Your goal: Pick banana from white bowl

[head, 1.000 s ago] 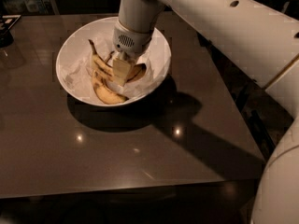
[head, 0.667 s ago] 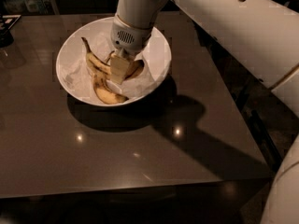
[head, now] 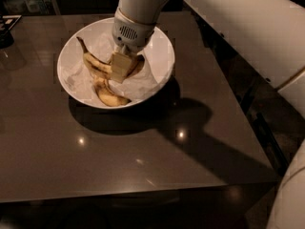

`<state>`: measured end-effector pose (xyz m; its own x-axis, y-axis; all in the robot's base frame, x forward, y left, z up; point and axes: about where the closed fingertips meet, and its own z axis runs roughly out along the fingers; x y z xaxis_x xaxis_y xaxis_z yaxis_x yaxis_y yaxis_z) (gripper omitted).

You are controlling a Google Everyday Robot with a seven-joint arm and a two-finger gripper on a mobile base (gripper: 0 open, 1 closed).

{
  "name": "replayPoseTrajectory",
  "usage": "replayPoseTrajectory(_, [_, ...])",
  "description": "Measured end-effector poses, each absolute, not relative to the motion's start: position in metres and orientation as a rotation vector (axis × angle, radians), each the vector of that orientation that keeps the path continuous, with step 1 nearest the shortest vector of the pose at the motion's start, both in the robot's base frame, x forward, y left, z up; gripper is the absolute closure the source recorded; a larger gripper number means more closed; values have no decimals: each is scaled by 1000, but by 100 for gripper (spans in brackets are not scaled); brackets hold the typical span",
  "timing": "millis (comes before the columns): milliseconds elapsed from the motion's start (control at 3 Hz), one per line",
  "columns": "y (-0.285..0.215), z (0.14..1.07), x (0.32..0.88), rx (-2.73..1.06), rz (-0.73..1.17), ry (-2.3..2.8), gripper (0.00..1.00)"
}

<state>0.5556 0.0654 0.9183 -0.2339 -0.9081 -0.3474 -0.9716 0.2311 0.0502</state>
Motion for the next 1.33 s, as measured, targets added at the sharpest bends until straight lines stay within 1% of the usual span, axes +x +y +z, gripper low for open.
replayPoseTrajectory(1000, [77,935,540,-1823,385,2154,100])
replayPoseTrajectory(1333, [75,951,518,-1807,367,2106,100])
